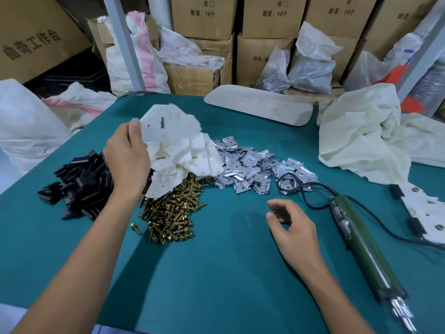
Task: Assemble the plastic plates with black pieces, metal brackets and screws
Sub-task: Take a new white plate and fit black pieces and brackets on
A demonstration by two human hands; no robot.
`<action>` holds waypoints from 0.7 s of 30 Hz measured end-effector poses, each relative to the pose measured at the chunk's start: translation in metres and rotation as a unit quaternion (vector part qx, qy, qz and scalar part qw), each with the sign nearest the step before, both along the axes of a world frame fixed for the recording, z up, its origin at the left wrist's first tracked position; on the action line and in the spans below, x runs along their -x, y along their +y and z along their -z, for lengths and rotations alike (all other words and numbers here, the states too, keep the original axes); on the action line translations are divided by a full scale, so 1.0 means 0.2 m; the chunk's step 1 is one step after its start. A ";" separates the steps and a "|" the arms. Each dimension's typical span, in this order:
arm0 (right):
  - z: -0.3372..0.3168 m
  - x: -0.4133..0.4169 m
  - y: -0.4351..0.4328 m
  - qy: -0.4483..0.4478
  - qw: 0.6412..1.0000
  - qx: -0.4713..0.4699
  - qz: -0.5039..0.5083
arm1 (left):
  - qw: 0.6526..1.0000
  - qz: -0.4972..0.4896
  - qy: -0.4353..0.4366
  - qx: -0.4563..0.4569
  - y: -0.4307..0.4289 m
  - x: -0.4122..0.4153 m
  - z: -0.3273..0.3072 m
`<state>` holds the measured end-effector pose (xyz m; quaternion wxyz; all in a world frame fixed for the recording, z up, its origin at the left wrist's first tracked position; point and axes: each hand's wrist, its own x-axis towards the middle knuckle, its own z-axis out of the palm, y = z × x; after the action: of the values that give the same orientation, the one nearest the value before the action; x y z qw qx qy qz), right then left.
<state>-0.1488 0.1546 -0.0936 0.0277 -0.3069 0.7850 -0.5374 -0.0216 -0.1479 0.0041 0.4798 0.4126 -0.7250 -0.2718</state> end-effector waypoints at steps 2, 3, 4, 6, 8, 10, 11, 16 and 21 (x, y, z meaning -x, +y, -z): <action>0.00 0.00 0.00 -0.010 1.000 0.011 0.003 | 0.984 0.066 0.086 -0.138 0.09 0.02 -0.05; 0.00 0.00 0.00 -0.016 1.000 0.018 0.004 | 0.963 0.105 0.131 -0.213 0.14 0.02 -0.08; -0.01 0.00 0.00 -0.023 0.999 0.026 0.004 | 0.938 0.142 0.158 -0.274 0.20 0.02 -0.09; -0.02 -0.01 -0.01 -0.063 0.996 0.056 -0.001 | 0.897 0.199 0.171 -0.355 0.35 0.01 -0.07; -0.05 -0.03 -0.01 -0.155 0.982 0.111 -0.018 | 0.861 0.234 0.173 -0.417 0.51 0.00 -0.01; -0.09 -0.03 -0.01 -0.245 0.954 0.172 -0.033 | 0.838 0.246 0.152 -0.463 0.66 -0.01 0.06; -0.11 -0.03 -0.01 -0.281 0.937 0.203 -0.036 | 0.833 0.253 0.129 -0.475 0.73 -0.02 0.10; -0.11 0.00 0.00 -0.343 0.913 0.223 0.001 | 0.794 0.331 0.006 -0.510 0.94 -0.07 0.27; -0.07 0.01 0.02 -0.296 0.944 0.143 -0.040 | 0.819 0.397 -0.158 -0.384 0.94 -0.12 0.33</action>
<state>-0.1508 0.1577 -0.0803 0.2362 -0.1662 0.6432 -0.7092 0.0029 0.0409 -0.0625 0.0119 0.2775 -0.7286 -0.6261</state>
